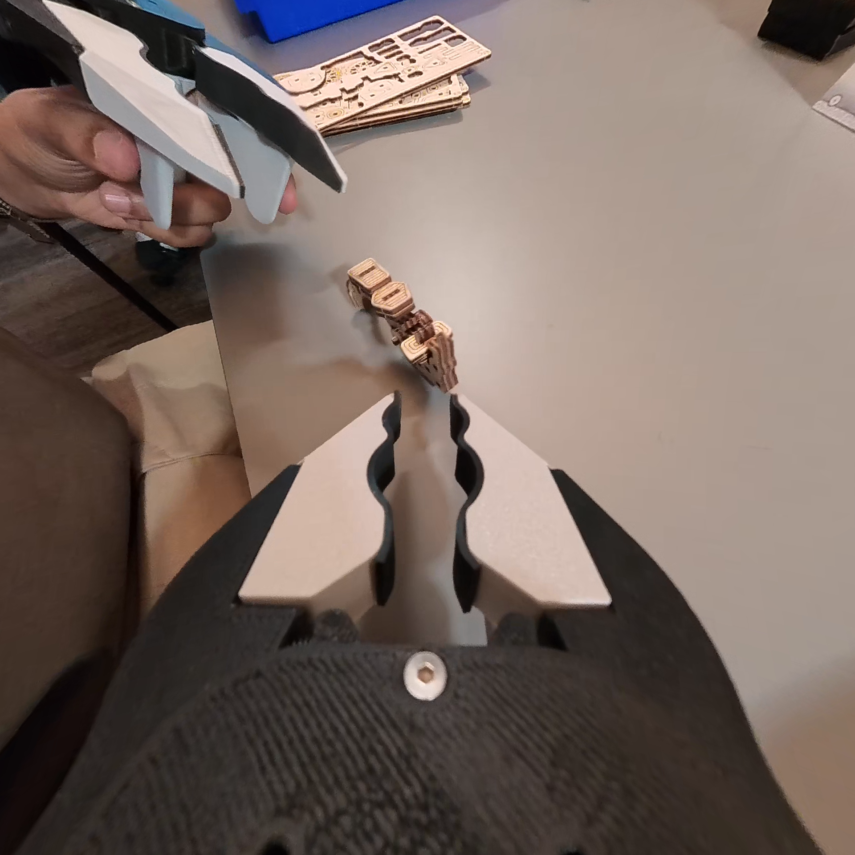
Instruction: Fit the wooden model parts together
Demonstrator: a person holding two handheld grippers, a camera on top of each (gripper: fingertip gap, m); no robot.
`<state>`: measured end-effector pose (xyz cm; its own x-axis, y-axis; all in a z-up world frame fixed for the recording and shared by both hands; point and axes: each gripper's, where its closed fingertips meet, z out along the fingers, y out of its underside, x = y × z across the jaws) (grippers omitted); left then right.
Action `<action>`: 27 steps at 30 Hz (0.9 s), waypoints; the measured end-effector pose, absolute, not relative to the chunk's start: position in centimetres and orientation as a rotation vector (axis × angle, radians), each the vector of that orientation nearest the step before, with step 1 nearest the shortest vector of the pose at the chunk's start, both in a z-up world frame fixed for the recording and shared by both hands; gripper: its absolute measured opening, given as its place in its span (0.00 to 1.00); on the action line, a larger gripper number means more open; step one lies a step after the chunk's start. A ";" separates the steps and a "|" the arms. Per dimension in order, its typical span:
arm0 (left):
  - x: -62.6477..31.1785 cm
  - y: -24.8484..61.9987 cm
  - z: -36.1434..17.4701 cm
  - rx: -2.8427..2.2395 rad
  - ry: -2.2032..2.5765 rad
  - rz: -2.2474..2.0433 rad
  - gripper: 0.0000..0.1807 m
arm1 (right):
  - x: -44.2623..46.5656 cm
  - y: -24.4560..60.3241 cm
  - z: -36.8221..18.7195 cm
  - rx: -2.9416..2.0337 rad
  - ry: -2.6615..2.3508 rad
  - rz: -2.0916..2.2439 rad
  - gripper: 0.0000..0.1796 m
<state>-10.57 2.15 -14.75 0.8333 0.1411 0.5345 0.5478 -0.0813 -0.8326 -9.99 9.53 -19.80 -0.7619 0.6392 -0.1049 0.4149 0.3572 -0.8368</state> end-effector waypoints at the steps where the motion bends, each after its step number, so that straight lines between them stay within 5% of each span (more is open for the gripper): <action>1: -10.6 2.1 -14.7 -1.637 -0.551 -0.368 0.23 | -10.0 9.6 -19.7 -0.951 -2.375 1.366 0.11; 11: -11.9 2.0 -14.1 -1.583 -0.567 -0.400 0.27 | -9.1 9.9 -18.3 -1.062 -2.345 1.487 0.06; 18: -13.0 2.0 -13.0 -1.505 -0.560 -0.445 0.40 | -8.1 10.1 -16.8 -1.038 -2.290 1.464 0.02; 27: -14.3 2.2 -11.5 -1.446 -0.513 -0.332 0.26 | -9.4 13.2 -16.5 -1.132 -2.041 1.227 0.00</action>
<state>-14.34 2.19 -11.54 0.8486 0.0889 0.5216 0.5124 0.1077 -0.8520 -9.42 13.23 -16.47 -0.5299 0.8481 -0.0004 0.3981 0.2483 -0.8831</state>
